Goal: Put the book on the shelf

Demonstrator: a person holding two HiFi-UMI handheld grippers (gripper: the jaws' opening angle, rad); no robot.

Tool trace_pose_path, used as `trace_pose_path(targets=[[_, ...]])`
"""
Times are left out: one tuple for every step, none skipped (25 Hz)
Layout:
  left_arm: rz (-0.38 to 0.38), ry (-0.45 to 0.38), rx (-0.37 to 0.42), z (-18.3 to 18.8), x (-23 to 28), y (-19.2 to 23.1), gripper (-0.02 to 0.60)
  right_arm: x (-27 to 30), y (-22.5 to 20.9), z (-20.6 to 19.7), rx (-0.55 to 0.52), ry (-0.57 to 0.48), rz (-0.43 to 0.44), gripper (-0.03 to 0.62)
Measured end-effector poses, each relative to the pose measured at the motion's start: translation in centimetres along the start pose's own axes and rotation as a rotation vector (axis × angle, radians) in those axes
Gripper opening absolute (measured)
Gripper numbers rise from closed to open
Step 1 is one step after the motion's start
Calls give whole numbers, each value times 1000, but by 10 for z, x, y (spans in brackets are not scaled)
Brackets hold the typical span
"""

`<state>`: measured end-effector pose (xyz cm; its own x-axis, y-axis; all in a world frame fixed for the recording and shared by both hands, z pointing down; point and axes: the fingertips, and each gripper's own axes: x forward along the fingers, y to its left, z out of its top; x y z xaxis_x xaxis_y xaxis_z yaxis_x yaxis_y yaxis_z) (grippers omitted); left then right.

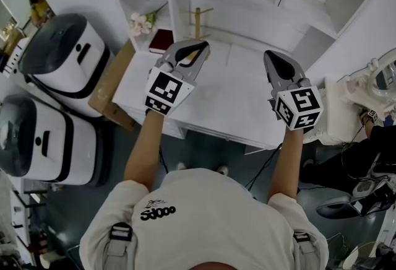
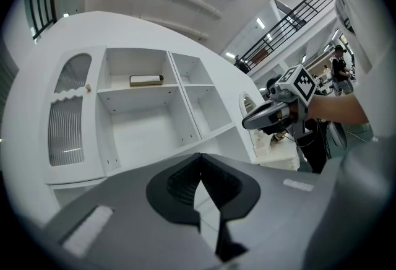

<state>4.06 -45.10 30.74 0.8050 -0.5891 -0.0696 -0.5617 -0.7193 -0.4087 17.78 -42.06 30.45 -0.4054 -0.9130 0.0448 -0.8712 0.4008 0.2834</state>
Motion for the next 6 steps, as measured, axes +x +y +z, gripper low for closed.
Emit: trace_pose_path(targets=[[-1,0,0,-1,0,-1,18,0,0,-1,0,1,-1,2],[-3,1,0,-1,0,-1,18,0,0,-1,1,2,-1,2],[-5,2,-1,-2,1,-1,18,0,0,-2,2,2,-1,2],[-6,3,-2,-3,1,-1,18,0,0,-2,2,3,-1,2],[-8,4,-3,-4,2,-1,18,1,-1,-3,3,4,-1,2],[-9,5,-5,-5,2,-1,18,2,-1,-3,3,5,-1,2]])
